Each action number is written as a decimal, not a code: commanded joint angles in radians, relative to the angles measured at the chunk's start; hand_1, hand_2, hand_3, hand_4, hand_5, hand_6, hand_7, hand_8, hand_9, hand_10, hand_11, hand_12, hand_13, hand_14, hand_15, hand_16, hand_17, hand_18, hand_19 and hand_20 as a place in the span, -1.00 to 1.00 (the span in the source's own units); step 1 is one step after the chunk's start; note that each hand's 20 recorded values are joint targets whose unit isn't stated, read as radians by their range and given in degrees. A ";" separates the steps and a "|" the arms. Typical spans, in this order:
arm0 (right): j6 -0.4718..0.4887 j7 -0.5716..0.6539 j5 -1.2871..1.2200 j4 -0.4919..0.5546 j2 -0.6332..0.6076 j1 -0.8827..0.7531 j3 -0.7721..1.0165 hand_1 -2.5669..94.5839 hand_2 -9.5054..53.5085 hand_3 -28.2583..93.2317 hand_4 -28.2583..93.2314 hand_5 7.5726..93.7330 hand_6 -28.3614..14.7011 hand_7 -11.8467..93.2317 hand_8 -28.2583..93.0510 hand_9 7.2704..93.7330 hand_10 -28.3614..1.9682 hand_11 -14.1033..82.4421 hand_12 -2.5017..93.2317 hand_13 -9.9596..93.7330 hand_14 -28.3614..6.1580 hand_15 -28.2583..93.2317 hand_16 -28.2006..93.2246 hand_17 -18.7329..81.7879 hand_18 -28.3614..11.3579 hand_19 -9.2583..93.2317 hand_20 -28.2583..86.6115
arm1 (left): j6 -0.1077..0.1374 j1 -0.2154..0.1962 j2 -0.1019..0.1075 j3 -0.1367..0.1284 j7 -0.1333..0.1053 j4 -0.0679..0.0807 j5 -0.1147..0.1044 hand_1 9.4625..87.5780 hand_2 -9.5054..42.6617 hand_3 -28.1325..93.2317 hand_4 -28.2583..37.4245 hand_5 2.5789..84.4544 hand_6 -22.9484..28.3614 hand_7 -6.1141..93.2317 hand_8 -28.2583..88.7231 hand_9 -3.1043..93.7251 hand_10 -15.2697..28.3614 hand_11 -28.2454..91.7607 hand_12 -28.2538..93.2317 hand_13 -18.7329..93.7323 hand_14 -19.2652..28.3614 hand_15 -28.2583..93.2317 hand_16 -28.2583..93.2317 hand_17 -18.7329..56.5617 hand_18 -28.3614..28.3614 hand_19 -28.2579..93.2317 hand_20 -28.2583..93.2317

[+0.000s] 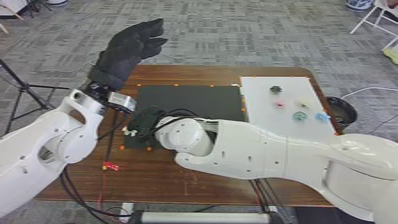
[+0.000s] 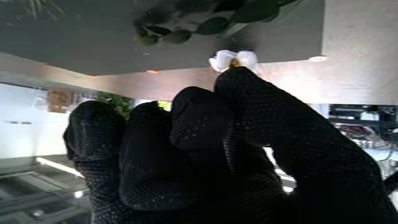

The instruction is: Arrange flowers

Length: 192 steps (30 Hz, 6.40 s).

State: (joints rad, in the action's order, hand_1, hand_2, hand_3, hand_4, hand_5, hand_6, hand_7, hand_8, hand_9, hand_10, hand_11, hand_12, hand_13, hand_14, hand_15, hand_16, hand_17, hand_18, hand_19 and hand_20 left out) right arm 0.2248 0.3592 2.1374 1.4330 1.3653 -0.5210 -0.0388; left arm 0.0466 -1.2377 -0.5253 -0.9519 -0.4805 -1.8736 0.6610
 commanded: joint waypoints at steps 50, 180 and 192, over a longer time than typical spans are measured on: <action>-0.302 -0.006 -0.069 0.450 -0.509 -0.293 0.431 -0.48 -0.61 0.84 -0.92 -0.14 0.36 -0.49 -0.73 0.37 0.08 0.51 -0.34 0.51 0.00 0.93 -0.01 0.01 -0.79 0.92 0.42 | 0.070 -0.402 -0.059 -0.323 0.010 -0.070 -0.001 -0.60 -0.73 0.59 -0.91 -0.34 0.00 -0.51 -0.65 -0.47 0.19 -0.22 -0.21 -0.34 0.36 -0.08 -0.43 -0.76 0.71 0.08 -0.31; -0.688 0.204 0.123 -0.208 0.021 -0.001 -0.128 0.00 -0.99 0.83 -0.96 0.53 0.46 0.01 -0.57 0.69 0.42 -0.25 0.09 0.43 0.16 0.83 -0.02 -0.03 -0.65 0.87 0.47 | 0.042 -0.084 -0.034 -0.092 -0.059 -0.031 -0.015 -0.59 -0.72 0.60 -0.92 -0.30 0.01 -0.52 -0.65 -0.44 0.21 -0.21 -0.22 -0.31 0.38 -0.06 -0.44 -0.74 0.70 0.09 -0.31; -0.694 0.235 0.134 -0.224 0.050 -0.037 -0.111 0.01 -0.99 0.83 -0.98 0.52 0.48 0.00 -0.57 0.69 0.43 -0.26 0.08 0.42 0.14 0.83 -0.02 -0.03 -0.65 0.88 0.48 | 0.007 -0.070 -0.056 -0.082 -0.054 -0.020 -0.010 -0.59 -0.73 0.60 -0.92 -0.30 0.00 -0.52 -0.65 -0.44 0.21 -0.21 -0.22 -0.31 0.38 -0.06 -0.44 -0.74 0.70 0.09 -0.30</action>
State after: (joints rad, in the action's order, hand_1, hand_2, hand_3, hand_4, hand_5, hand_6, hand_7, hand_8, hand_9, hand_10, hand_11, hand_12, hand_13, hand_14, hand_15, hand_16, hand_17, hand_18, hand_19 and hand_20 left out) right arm -0.4460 0.5726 2.2558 1.2227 1.3823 -0.5430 -0.1545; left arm 0.0792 -1.3155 -0.5628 -1.0311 -0.5317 -1.8934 0.6507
